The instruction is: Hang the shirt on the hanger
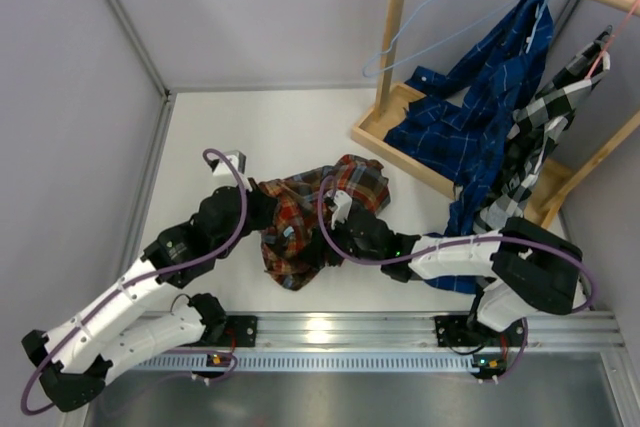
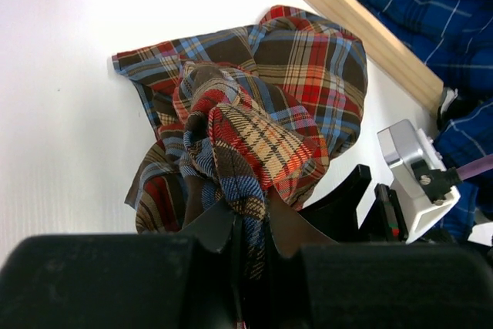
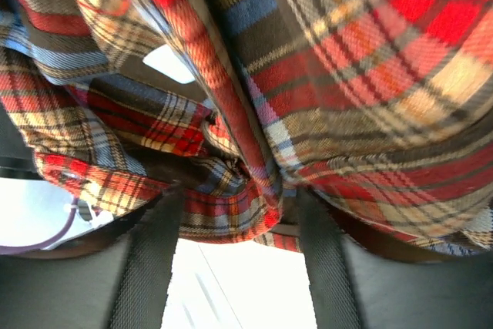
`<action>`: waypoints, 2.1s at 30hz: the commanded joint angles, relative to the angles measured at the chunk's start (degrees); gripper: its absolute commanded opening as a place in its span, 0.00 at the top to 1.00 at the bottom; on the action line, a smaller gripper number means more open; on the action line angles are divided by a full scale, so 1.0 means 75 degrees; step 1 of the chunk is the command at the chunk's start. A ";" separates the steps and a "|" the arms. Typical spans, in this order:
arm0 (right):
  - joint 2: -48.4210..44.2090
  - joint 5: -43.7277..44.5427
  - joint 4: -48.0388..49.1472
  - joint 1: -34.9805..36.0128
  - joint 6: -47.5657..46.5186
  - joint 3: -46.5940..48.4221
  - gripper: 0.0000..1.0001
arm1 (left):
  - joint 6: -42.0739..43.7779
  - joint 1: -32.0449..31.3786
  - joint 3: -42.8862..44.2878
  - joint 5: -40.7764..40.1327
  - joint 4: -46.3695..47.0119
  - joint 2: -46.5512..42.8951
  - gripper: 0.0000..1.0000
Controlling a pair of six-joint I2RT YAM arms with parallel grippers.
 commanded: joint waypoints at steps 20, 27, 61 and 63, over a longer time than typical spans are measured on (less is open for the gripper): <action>-0.0853 0.2330 -0.0781 0.0752 0.0669 0.0764 1.00 | -0.0209 0.0003 -0.0184 -0.1044 0.0725 -0.1089 1.00; -0.1535 0.3126 -0.4880 0.0764 -0.2963 0.5481 1.00 | 0.1590 0.0003 0.0997 -0.1233 0.2439 -0.2155 1.00; -0.2729 0.4078 -0.7206 -0.1576 -0.2006 0.2899 1.00 | -0.0148 0.0027 -0.1238 0.1370 0.1572 0.1008 0.02; -0.2858 0.3902 -0.7159 -0.1941 -0.2088 0.2828 1.00 | -0.0603 0.0027 -0.1249 0.1148 0.0704 0.0961 0.02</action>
